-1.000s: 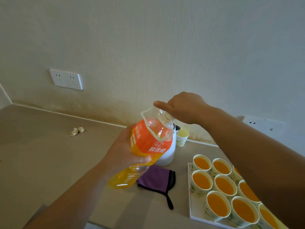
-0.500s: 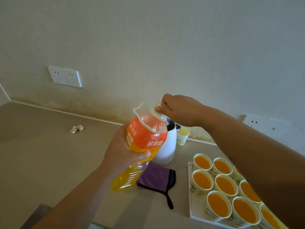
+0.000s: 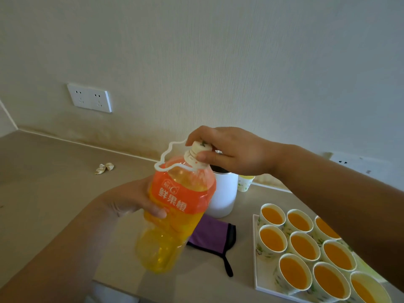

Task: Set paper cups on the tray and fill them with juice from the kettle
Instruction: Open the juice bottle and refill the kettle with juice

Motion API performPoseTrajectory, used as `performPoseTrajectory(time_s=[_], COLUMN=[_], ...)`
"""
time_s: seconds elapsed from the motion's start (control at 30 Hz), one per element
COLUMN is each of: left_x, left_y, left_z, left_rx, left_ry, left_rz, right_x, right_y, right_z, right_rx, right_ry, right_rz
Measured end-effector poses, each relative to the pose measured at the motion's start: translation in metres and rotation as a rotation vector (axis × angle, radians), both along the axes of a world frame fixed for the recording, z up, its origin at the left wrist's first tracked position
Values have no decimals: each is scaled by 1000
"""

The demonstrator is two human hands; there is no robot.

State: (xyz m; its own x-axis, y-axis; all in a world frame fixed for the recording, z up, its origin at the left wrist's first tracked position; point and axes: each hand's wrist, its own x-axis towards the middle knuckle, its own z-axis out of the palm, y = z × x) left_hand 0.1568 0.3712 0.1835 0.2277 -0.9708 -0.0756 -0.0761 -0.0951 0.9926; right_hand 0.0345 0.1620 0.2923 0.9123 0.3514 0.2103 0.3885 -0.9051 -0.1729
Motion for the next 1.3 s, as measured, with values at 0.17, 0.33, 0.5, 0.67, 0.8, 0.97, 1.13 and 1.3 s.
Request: performPoseTrajectory(time_s=[0.17, 0.33, 0.5, 0.67, 0.8, 0.97, 1.13, 1.3], left_x=[3, -10, -15, 3, 3, -5, -19, -10], left_y=[4, -11, -21, -4, -3, -4, -12, -1], left_z=[-1, -17, -24, -4, 7, -3, -20, -16], left_rx=[28, -23, 1, 64, 113, 64, 46, 67], left_ry=[7, -192, -410, -102, -87, -59, -227, -130], left_rz=[-22, 343, 481, 69, -183, 28, 392, 255], right_x=[-4, 9, 15, 15, 20, 21, 25, 22], right_y=[5, 1, -8, -11, 0, 4, -1, -4], right_z=[-5, -36, -59, -43, -28, -28, -48, -50], right_rx=[128, 161, -48, -99, -100, -101, -17, -68], right_ry=[84, 44, 38, -447, -608, -419, -46, -221], right_rz=[-59, -469, -662, -116, 212, -136, -629, -341])
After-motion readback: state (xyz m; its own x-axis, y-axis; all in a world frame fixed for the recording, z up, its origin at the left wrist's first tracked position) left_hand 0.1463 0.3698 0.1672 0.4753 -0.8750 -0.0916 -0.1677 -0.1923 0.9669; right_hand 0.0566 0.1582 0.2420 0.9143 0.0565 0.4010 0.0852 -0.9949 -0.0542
